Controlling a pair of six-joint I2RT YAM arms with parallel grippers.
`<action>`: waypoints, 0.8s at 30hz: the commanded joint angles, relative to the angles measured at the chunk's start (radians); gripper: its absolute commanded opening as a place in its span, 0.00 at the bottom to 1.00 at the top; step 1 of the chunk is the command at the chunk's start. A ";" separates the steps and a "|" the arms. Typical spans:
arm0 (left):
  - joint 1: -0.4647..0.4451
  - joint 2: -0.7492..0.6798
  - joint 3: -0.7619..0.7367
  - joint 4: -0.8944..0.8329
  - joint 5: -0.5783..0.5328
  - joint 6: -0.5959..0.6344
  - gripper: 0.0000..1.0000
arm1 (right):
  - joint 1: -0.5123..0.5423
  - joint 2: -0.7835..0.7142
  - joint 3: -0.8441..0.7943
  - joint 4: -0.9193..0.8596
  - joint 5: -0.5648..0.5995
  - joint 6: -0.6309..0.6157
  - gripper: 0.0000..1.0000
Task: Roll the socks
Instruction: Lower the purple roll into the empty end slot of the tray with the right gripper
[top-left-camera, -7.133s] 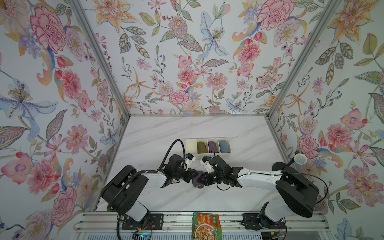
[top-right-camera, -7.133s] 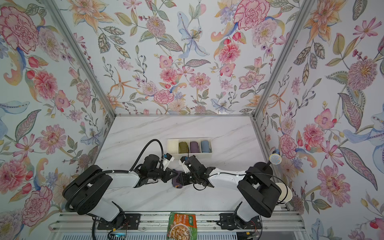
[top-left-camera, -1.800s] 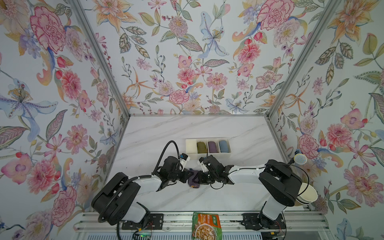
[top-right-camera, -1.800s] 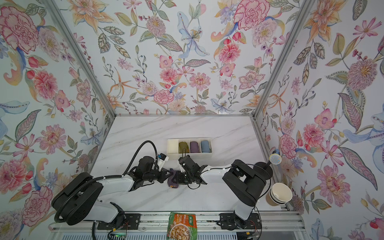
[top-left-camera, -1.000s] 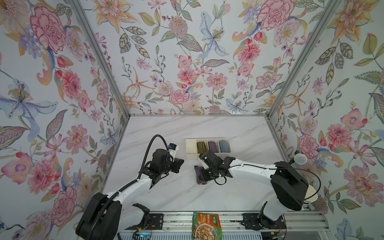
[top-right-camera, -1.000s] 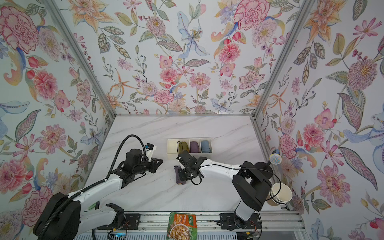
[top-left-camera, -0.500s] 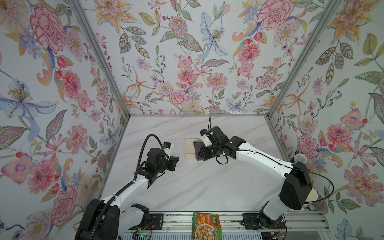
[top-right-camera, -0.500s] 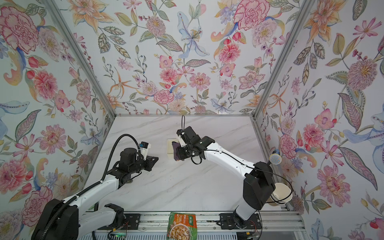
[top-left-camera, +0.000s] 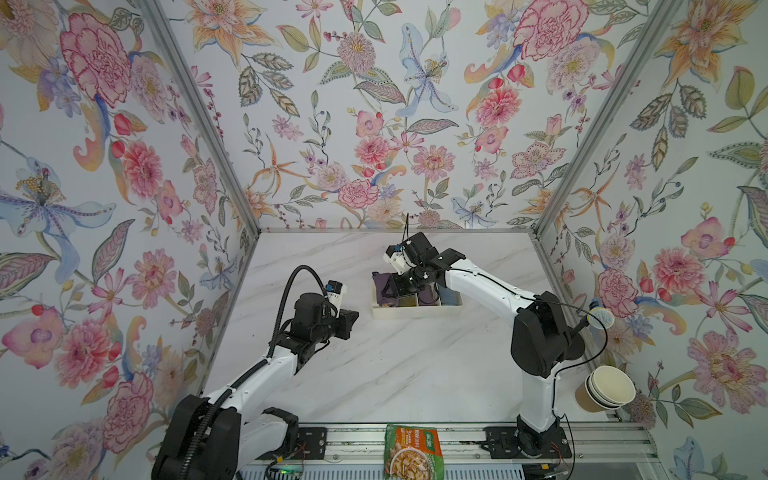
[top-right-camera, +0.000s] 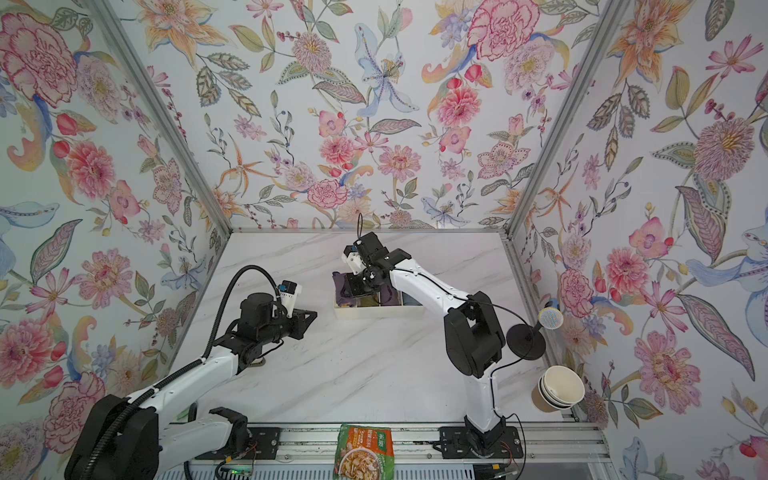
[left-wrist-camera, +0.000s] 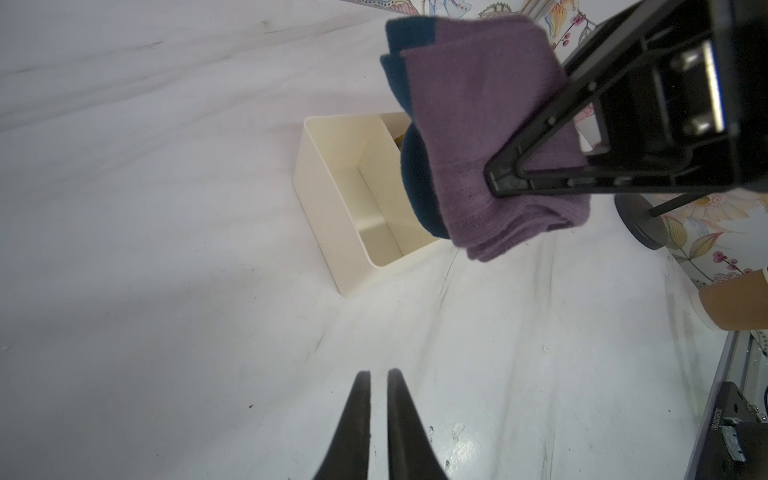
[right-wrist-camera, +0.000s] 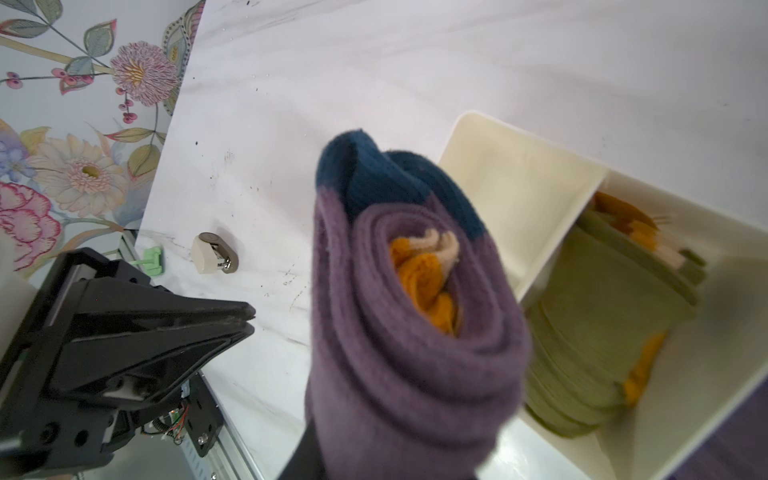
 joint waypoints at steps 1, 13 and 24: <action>0.013 0.014 0.026 -0.001 0.022 0.015 0.13 | -0.012 0.039 0.052 -0.007 -0.090 -0.014 0.00; 0.016 0.027 0.026 0.006 0.034 0.015 0.13 | -0.053 0.165 0.098 -0.021 -0.083 0.013 0.00; 0.018 0.048 0.029 0.004 0.040 0.020 0.13 | -0.048 0.263 0.181 -0.140 0.083 -0.016 0.00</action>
